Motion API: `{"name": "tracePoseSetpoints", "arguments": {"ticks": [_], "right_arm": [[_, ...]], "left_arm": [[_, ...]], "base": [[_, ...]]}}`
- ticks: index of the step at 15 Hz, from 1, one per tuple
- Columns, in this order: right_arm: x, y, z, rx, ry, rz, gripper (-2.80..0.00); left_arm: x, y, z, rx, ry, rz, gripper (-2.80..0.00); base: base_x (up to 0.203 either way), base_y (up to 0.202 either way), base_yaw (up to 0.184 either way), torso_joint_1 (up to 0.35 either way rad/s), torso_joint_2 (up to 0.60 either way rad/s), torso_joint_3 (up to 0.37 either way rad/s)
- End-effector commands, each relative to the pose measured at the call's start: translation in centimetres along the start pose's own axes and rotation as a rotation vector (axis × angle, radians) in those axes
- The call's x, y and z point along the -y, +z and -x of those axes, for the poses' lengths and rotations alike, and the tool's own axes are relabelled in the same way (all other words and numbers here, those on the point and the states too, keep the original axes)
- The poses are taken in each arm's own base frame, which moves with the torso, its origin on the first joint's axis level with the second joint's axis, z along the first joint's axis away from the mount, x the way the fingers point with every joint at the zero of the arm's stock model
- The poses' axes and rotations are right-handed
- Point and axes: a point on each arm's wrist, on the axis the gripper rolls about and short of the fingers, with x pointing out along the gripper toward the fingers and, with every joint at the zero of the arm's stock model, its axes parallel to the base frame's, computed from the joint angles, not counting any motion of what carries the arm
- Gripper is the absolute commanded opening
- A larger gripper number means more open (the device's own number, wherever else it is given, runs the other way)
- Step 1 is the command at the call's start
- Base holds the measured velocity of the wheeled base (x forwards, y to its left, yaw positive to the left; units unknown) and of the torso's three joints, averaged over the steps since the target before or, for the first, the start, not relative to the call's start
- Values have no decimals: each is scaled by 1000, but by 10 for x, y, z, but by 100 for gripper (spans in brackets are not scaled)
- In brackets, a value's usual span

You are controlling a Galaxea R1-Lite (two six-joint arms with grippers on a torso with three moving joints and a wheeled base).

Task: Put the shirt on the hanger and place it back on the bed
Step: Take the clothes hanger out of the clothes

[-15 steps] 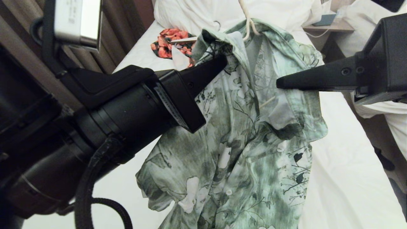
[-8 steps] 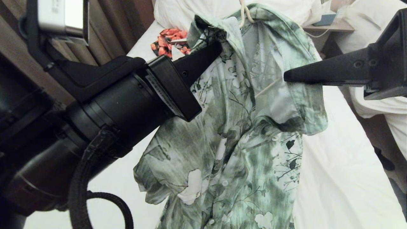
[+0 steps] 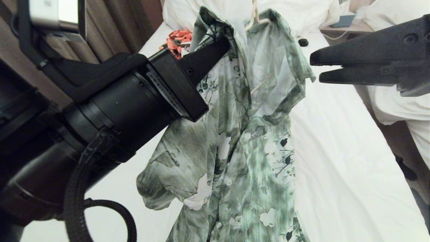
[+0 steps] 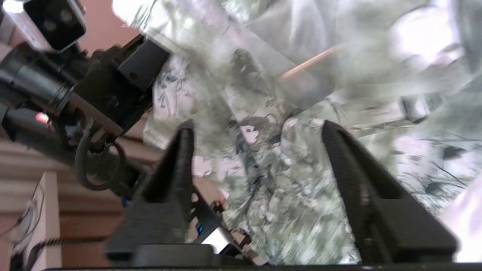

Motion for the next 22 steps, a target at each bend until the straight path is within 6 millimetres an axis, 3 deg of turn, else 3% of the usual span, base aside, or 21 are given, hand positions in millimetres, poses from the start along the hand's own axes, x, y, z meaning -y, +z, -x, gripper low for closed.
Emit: {"name": "tracePoseSetpoints", "arguments": {"ticks": [1, 2, 3, 11, 13, 18, 22], "right_arm": [[1, 3, 7, 24, -19, -1, 0], [4, 4, 9, 38, -42, -3, 0], [5, 5, 12, 46, -53, -1, -280], [10, 4, 11, 44, -82, -12, -280], [17, -2, 0, 5, -106, -27, -280], [40, -19, -29, -107, -336, -159, -280], [53, -35, -33, -231, -462, -314, -280]], "left_arm": [[0, 3, 1, 13, -1, 3, -280], [0, 3, 1, 13, -1, 3, -280], [0, 3, 1, 13, -1, 3, -280], [0, -2, 0, -4, 0, 4, -280], [0, -5, -2, -12, 1, 4, -280], [-2, -9, -4, -22, 7, 1, -280], [-1, -9, -4, -23, 3, 3, -280]], "base": [[0, 0, 0, 0, 0, 0], [0, 0, 0, 0, 0, 0], [0, 0, 0, 0, 0, 0], [0, 0, 0, 0, 0, 0], [0, 0, 0, 0, 0, 0], [0, 0, 0, 0, 0, 0], [0, 0, 0, 0, 0, 0]]}}
